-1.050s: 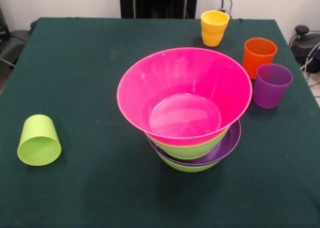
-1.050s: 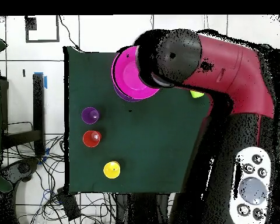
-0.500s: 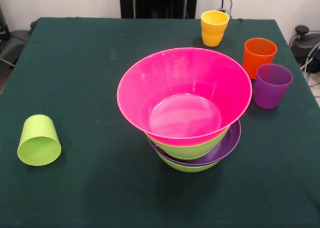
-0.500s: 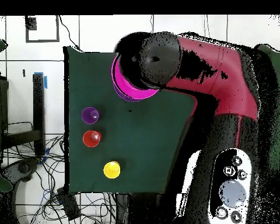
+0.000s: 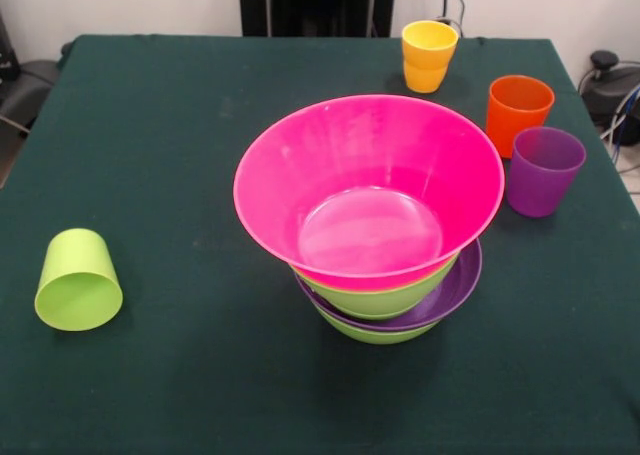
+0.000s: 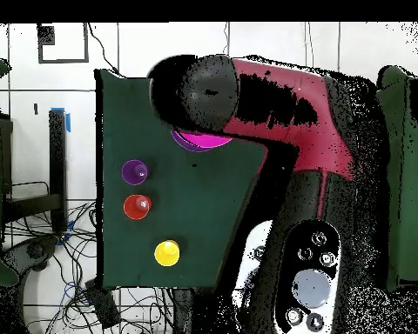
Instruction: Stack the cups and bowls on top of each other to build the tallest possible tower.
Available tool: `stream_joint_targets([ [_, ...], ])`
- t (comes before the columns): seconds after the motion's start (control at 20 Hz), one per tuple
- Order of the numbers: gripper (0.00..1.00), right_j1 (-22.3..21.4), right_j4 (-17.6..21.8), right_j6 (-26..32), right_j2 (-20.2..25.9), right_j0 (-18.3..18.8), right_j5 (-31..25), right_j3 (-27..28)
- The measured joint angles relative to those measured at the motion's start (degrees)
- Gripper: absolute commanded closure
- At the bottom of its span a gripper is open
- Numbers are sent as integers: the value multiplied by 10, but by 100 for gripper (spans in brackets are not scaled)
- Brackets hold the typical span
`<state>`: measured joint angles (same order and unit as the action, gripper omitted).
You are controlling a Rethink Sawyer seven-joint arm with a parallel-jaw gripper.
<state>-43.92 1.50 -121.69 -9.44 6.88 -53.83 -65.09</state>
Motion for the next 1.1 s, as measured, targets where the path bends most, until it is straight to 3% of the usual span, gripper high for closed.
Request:
stream_joint_targets([
  [1.1, 0, 49, -26, -20, -25, -17, 31, 0],
])
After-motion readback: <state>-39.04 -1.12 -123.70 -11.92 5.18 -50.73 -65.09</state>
